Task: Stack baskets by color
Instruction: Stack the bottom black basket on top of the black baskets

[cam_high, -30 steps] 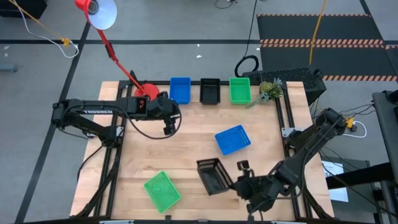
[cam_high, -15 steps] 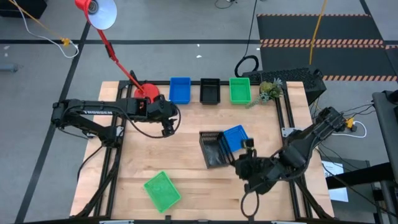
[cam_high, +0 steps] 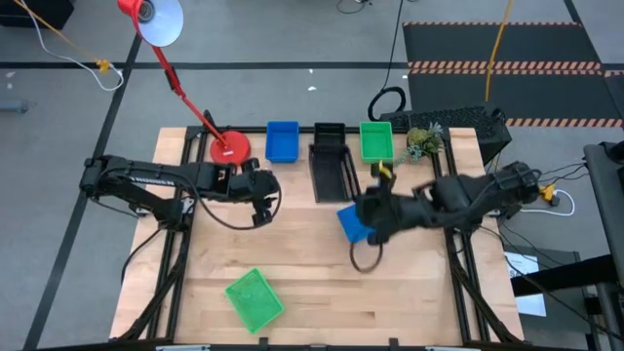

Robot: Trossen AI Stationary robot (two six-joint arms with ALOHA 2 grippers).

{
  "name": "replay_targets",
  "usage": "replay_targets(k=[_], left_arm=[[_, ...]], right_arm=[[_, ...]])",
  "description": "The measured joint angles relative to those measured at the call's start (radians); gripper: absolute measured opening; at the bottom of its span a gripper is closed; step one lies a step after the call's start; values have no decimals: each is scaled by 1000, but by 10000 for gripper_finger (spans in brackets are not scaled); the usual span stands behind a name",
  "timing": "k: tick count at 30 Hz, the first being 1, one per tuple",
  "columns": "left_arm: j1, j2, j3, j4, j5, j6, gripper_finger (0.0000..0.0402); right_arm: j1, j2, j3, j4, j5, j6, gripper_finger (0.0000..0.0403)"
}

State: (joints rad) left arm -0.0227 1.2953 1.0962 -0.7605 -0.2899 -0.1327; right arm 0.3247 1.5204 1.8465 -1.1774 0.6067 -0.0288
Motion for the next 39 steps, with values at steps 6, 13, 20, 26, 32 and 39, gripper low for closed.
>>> replay_targets(k=[6, 13, 20, 26, 32, 39], left_arm=[[-24, 0, 0, 6, -1, -7, 159], [-26, 0, 0, 12, -1, -8, 159], [-26, 0, 0, 14, -1, -1, 159], [-26, 0, 0, 13, -1, -1, 159], [-26, 0, 0, 12, -1, -1, 159], [-26, 0, 0, 11, -1, 3, 159]], right_arm=[[-152, 0, 19, -2, 0, -88, 4], [-309, 21, 4, 63, -7, -176, 4], [-429, 80, -39, 135, -64, -256, 4], [-498, 158, -95, 206, -131, -339, 4], [-548, 180, -202, 310, -171, -390, 4], [-594, 175, -329, 444, -201, -453, 4]])
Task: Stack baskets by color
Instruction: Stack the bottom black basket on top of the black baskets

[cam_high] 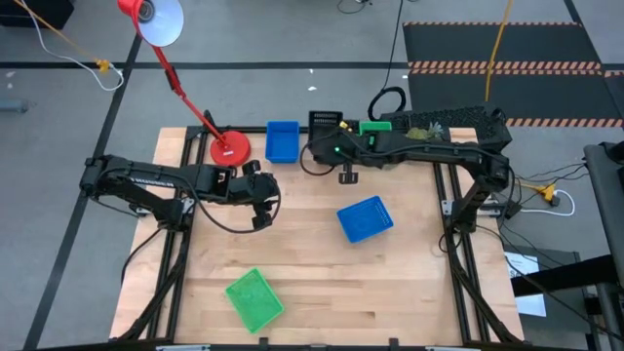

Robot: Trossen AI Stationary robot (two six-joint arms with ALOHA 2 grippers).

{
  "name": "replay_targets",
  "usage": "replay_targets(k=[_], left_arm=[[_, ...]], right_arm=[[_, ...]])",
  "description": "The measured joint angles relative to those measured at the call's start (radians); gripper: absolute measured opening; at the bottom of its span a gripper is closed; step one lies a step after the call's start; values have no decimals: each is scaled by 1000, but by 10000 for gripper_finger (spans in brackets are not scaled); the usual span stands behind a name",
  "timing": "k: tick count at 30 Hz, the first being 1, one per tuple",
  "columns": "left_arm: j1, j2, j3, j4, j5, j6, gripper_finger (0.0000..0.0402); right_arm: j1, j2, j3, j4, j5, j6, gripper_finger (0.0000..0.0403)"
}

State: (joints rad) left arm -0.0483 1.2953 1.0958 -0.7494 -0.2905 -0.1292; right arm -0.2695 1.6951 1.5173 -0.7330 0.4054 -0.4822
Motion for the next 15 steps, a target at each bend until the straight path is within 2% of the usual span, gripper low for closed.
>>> replay_targets(k=[15], left_arm=[[0, 0, 0, 7, 0, 3, 159]], right_arm=[[-81, 0, -183, 198, -94, -31, 4]])
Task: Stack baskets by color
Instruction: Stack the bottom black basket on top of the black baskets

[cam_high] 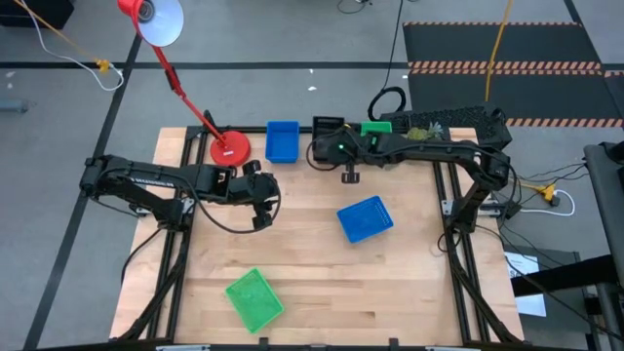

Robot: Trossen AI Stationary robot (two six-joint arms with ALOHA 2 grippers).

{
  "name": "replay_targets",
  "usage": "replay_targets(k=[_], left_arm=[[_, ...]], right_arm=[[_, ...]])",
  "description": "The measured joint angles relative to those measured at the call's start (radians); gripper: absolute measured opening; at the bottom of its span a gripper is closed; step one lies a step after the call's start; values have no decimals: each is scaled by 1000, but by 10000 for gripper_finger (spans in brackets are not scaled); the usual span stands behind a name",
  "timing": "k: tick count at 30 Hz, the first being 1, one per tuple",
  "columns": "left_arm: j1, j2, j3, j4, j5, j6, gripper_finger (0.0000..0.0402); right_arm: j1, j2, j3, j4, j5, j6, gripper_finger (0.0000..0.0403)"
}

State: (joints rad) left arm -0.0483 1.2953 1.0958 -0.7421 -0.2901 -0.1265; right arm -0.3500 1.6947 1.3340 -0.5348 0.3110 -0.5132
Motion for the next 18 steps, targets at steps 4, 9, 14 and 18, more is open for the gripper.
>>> replay_targets(k=[4, 9, 14, 18], left_arm=[[0, 0, 0, 8, 0, 3, 159], [0, 0, 0, 24, 0, 16, 159], [0, 0, 0, 40, 0, 18, 159], [0, 0, 0, 40, 0, 18, 159]], right_arm=[[-4, 0, -33, 34, -3, -4, 4], [-4, 0, -62, 47, -3, -4, 4], [-5, -1, -110, 122, -2, -9, 4], [-5, -1, -140, 172, -2, -26, 4]])
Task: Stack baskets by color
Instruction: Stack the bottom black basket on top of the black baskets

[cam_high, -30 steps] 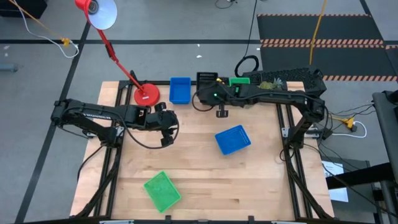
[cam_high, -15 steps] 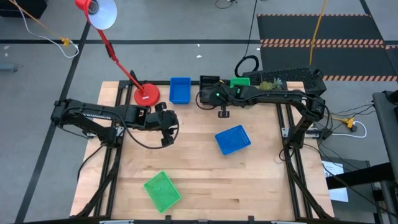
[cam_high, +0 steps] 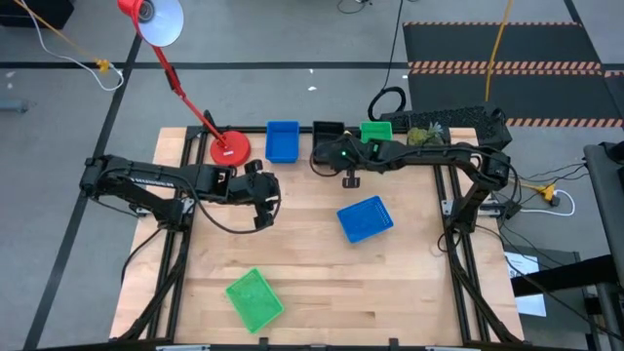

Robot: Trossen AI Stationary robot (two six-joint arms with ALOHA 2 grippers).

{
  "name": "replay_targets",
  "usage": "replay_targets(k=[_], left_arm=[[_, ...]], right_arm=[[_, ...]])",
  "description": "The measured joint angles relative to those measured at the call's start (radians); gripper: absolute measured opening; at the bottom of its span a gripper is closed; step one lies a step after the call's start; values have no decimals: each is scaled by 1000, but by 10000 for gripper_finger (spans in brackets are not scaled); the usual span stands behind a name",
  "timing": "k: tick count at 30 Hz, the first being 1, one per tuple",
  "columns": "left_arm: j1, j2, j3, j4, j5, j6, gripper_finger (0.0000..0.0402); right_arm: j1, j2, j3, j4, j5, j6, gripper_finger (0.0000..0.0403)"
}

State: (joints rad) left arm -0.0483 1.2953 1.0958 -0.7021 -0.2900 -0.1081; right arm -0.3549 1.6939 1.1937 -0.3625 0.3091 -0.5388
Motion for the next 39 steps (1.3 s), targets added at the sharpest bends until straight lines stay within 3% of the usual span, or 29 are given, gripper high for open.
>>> replay_targets(k=[20, 30, 36, 39], left_arm=[[0, 0, 0, 0, 0, 0, 159], [0, 0, 0, 0, 1, -2, 159], [0, 0, 0, 0, 1, 5, 159], [0, 0, 0, 2, 1, 5, 159]], right_arm=[[-19, 0, -15, 59, -5, -4, 90], [-7, -17, -15, 94, 0, 79, 151], [24, -27, -17, 95, -138, 123, 151], [23, -17, -38, 136, -153, 134, 135]])
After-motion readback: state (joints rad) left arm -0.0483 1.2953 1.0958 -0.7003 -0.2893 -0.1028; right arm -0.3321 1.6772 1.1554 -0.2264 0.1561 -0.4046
